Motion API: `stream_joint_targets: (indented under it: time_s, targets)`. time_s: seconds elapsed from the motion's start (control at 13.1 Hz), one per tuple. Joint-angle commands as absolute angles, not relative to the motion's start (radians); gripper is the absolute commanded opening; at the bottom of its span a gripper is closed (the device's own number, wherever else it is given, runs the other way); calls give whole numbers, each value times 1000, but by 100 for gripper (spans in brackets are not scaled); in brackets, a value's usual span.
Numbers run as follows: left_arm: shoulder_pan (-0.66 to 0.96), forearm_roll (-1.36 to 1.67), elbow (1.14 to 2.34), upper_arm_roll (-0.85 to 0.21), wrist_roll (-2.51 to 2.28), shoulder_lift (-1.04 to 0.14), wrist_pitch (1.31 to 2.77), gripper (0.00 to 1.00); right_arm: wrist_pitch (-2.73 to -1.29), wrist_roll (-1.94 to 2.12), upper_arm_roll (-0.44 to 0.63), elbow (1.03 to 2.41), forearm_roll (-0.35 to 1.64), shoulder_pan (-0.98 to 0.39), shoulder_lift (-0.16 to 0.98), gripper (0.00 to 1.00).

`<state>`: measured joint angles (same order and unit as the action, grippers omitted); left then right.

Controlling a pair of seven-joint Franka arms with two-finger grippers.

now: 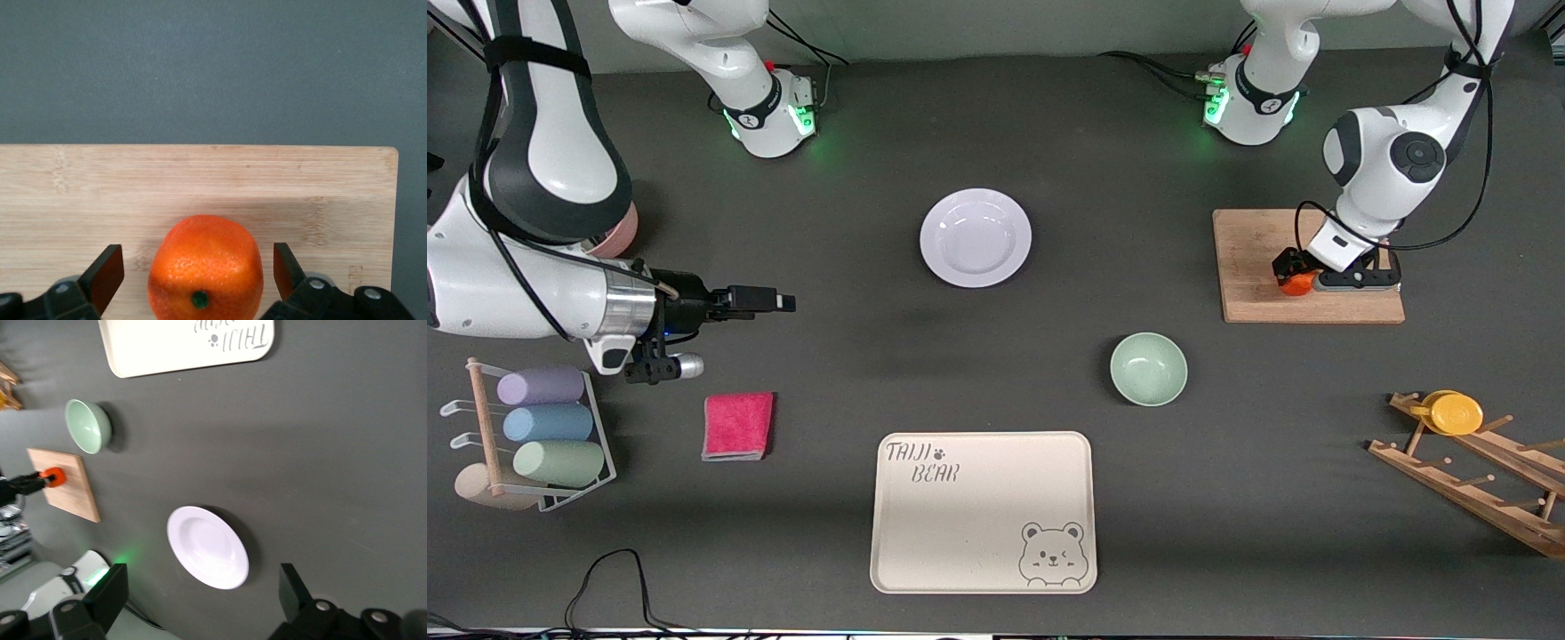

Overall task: Place orange and plate with both arms
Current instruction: 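Lift the orange with the left gripper while the right gripper reaches the plate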

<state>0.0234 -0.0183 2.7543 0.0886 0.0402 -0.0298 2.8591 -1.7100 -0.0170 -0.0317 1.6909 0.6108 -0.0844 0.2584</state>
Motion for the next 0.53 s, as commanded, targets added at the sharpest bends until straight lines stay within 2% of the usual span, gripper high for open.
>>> stream_joint_targets:
  time_s: [0.0,0.23,0.31,0.46]
  targets:
    - [21,-11,2764,87,28,-40,2872,100,-1732,-12,-28,1707,768,-84,310,100]
    - [21,-9,2764,86,28,-51,2872,99,-1759,115,-25,1762,834,-78,337,100]
    - [21,-6,2764,86,28,-51,2873,95,-1763,120,-25,1769,836,-74,347,100]
    - [23,-6,2764,86,28,-51,2872,67,-1782,220,-25,1811,870,-71,353,100]
